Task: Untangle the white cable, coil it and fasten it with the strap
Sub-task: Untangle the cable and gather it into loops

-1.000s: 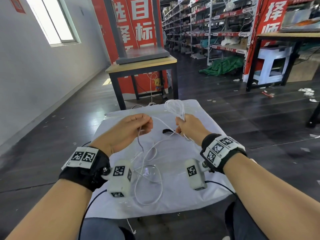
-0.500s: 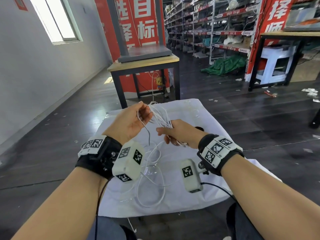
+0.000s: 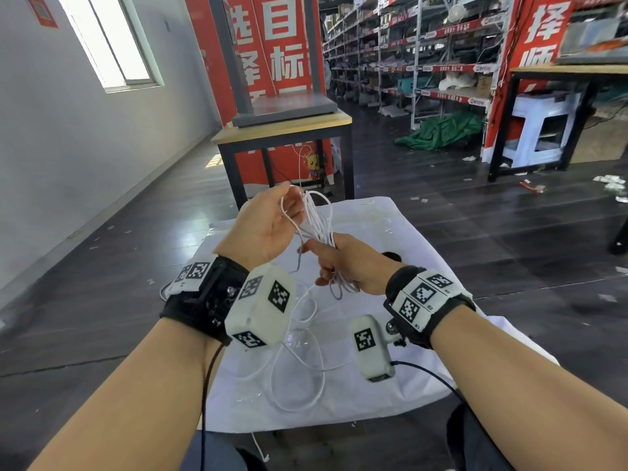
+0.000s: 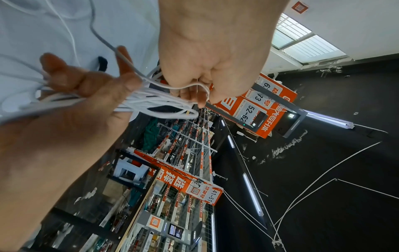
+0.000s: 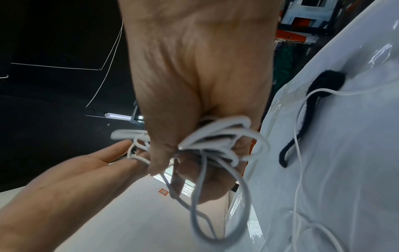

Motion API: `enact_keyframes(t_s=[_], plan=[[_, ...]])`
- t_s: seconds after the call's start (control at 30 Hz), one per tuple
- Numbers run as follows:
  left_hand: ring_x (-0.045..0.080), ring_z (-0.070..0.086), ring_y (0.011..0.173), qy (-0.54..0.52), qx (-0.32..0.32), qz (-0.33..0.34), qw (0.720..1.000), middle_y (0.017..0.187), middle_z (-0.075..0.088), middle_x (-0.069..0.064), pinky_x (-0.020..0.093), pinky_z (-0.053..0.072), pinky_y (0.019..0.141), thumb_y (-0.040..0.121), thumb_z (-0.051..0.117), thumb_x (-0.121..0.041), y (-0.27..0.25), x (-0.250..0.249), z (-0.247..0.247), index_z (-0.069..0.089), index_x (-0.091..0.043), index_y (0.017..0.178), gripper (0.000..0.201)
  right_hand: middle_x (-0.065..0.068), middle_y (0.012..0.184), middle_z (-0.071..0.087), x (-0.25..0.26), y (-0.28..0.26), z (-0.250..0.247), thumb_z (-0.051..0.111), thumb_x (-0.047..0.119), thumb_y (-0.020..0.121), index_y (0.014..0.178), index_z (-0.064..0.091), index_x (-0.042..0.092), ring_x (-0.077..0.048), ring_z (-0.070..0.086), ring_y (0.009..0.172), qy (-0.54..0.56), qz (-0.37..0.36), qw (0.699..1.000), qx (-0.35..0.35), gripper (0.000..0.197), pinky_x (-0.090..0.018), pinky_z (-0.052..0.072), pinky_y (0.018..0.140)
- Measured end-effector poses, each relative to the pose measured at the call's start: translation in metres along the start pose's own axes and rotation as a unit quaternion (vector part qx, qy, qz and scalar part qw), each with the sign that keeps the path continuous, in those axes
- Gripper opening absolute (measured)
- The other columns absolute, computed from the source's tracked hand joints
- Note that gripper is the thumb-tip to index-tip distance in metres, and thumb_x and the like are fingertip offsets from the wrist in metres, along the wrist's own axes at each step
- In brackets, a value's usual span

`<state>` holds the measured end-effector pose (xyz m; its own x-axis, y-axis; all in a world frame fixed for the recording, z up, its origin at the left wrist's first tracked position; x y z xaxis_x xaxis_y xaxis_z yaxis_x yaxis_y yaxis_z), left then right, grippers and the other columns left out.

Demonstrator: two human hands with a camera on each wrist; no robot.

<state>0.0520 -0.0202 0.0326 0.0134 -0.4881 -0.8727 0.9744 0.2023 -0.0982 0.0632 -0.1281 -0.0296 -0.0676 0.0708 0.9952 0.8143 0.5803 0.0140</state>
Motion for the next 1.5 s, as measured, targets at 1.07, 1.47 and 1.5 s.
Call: enact_keyframes(t_s=[1.07, 1.47, 1.5], plan=[[0.014, 0.062, 0.061, 0.624, 0.017, 0.050, 0.780, 0.077, 0.065, 0.005, 0.023, 0.053, 0.063, 0.101, 0.042, -0.010, 0.033, 0.027, -0.086, 0.062, -0.004, 0.104, 0.022, -0.001, 0.062, 0.053, 0.013, -0.011, -0.093, 0.041, 0.018, 0.098, 0.074, 0.051, 0.013, -0.014, 0.036, 0.045, -0.031, -0.010, 0.959, -0.283, 0.026, -0.023, 0.034, 0.043], [0.025, 0.052, 0.108, 0.514, -0.181, 0.304, 0.782, 0.120, 0.054, 0.009, 0.030, 0.043, 0.088, 0.095, 0.043, -0.003, 0.036, -0.059, -0.072, 0.055, -0.015, 0.120, 0.030, -0.001, 0.070, 0.067, -0.001, -0.007, -0.073, 0.041, 0.024, 0.099, 0.076, 0.052, 0.015, -0.011, 0.050, 0.059, -0.179, 0.041, 0.961, -0.209, 0.027, -0.023, 0.044, 0.058], [0.022, 0.053, 0.104, 0.490, -0.192, 0.327, 0.785, 0.124, 0.048, 0.009, 0.028, 0.041, 0.091, 0.095, 0.047, -0.007, 0.034, -0.067, -0.070, 0.052, -0.015, 0.123, 0.029, 0.000, 0.068, 0.066, 0.000, -0.007, -0.075, 0.041, 0.023, 0.099, 0.075, 0.051, 0.015, -0.010, 0.048, 0.056, -0.172, 0.033, 0.958, -0.227, 0.027, -0.023, 0.041, 0.057]])
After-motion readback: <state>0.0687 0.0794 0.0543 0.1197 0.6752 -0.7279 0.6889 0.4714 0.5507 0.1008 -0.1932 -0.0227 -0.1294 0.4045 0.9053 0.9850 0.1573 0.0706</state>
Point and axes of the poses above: each hand's wrist, its own y-axis towards the middle knuckle, its own z-axis out of the palm, x = y × z, the point moved 7 cm from there along y, towards the middle knuckle
